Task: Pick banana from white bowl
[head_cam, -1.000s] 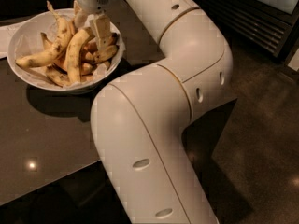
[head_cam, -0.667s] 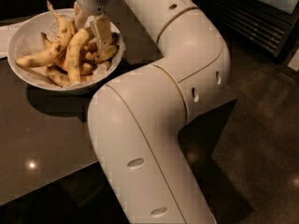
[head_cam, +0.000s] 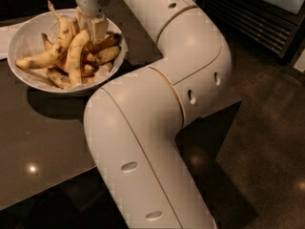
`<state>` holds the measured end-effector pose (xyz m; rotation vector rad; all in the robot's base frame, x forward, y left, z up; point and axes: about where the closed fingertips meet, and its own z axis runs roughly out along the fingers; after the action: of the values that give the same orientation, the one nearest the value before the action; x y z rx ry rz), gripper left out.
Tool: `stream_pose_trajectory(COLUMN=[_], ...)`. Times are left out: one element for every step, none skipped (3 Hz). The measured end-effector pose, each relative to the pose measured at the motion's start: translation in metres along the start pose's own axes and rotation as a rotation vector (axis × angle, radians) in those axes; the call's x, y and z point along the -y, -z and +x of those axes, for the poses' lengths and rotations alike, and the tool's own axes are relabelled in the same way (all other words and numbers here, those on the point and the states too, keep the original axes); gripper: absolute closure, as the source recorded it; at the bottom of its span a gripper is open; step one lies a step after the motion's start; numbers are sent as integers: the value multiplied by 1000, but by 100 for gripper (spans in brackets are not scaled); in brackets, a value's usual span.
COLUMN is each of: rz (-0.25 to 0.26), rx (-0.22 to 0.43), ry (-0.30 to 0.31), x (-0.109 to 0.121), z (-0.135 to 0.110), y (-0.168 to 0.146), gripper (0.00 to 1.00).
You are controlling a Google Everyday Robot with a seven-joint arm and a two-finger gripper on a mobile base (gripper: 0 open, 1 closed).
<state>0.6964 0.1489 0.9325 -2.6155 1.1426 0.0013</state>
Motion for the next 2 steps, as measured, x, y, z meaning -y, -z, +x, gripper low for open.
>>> stream_pose_trajectory(rz=[-6, -6], rx=[0, 0], ry=[-1, -2], x=[0, -1], z=[2, 2], y=[-2, -2], gripper=[92, 100])
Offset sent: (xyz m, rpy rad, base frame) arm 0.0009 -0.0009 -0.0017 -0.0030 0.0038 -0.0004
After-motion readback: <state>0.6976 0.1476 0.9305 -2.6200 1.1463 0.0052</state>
